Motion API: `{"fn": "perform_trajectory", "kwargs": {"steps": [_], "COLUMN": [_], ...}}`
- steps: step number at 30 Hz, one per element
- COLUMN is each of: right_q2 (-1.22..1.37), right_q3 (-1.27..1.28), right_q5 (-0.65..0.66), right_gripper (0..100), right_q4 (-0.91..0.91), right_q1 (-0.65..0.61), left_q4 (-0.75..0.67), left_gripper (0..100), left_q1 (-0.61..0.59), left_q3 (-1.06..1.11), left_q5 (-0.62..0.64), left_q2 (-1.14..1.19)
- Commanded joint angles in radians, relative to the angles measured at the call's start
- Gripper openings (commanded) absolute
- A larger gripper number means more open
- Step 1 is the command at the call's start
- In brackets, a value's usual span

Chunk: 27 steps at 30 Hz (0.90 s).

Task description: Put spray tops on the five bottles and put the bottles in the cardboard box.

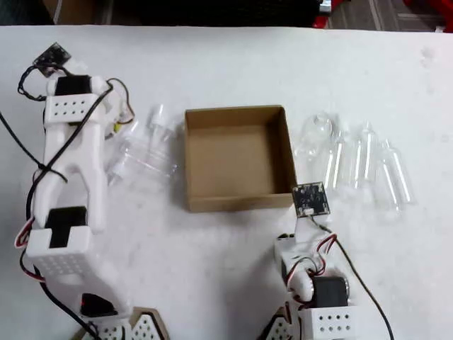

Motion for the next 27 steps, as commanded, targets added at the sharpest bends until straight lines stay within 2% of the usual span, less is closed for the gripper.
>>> {"fn": "perform_trajectory", "kwargs": {"steps": [1, 4, 18, 27], "right_q2": [-0.005, -0.005, -0.005, -0.005], "right_q3": [0.009, 0.009, 0.009, 0.009], "right_q5": [0.008, 0.008, 0.008, 0.008], "right_gripper": [1.5, 1.5, 1.5, 1.5], "right_q4": [0.007, 0.007, 0.007, 0.007], "right_q1": [0.007, 0.007, 0.007, 0.007], "left_q4": [-0.017, -0.017, -0.031, -0.075], "left_gripper": [20, 25, 23, 23], "left_q1": [-0.028, -0.05, -0.056, -0.104], "left_q3": [-0.009, -0.003, 0.068, 0.057], "left_q5": [0.121, 0.152, 0.157, 0.158], "left_q2": [-0.004, 0.001, 0.002, 0.117]}}
